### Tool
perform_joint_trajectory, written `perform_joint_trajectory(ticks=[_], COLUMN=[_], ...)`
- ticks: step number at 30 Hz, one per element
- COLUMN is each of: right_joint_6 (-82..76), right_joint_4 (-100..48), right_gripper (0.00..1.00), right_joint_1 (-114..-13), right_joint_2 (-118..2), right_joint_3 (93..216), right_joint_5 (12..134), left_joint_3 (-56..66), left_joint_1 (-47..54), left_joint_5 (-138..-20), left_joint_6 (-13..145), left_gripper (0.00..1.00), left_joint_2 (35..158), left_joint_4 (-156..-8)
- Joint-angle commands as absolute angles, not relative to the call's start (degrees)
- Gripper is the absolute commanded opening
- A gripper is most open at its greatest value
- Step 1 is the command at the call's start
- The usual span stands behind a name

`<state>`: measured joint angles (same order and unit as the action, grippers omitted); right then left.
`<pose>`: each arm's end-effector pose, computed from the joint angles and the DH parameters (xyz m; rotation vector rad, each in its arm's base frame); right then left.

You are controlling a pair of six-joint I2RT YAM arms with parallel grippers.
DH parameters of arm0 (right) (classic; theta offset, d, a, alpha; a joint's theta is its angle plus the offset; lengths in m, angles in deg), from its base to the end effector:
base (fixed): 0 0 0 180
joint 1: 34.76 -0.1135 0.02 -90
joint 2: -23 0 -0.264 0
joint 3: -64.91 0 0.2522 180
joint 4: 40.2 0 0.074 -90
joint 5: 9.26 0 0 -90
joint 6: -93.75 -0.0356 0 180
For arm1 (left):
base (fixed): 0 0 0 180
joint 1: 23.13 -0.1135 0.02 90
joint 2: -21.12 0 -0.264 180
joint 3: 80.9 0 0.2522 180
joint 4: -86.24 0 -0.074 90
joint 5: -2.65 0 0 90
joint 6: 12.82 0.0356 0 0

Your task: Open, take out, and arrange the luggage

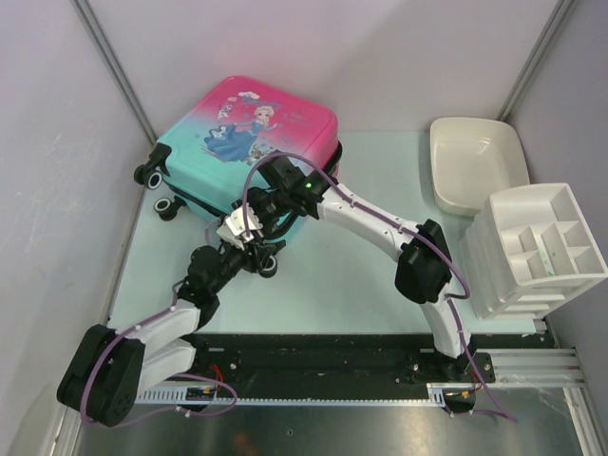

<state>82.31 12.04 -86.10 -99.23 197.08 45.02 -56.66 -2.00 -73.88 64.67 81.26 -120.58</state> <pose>0.2869 0.3920 0.3111 -2.0892 0.6364 0.4522 0.1837 -0.0799 0.1774 0.3087 1.7399 -0.6326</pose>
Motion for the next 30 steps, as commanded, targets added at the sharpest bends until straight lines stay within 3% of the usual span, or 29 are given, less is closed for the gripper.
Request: perform_joint_trajectory(ticks=[1,7,12,19,20,30], right_joint_6=[69.05,68.52,68.70,69.23,69.23,68.79], right_joint_4=[-4.29,-4.64,-4.91,-4.73,-4.91,-7.37], right_gripper=[0.00,0.00,0.00,0.00,0.00,0.00], right_joint_1=[-79.33,-79.33,-79.06,-78.45,-78.27,-77.83], right_joint_2=[-98.99,-98.29,-96.97,-96.27,-96.18,-92.93], right_joint_3=[197.68,196.27,194.25,193.11,192.59,187.83], right_joint_5=[53.85,54.02,54.02,53.85,53.85,53.67], left_joint_3=[-56.42,-53.61,-51.94,-52.10,-52.37,-52.55], left_joint_1=[-2.04,-1.68,-1.94,-3.96,-4.31,-10.03], left_joint_5=[-74.86,-78.04,-78.83,-74.78,-75.05,-80.14], left_joint_6=[65.58,64.35,63.21,62.41,62.06,57.23], left_gripper=[0.55,0.53,0.43,0.11,0.00,0.00], left_joint_2=[80.44,85.80,91.87,91.09,90.39,80.54], left_joint_4=[-122.54,-124.55,-128.33,-129.48,-129.22,-113.67])
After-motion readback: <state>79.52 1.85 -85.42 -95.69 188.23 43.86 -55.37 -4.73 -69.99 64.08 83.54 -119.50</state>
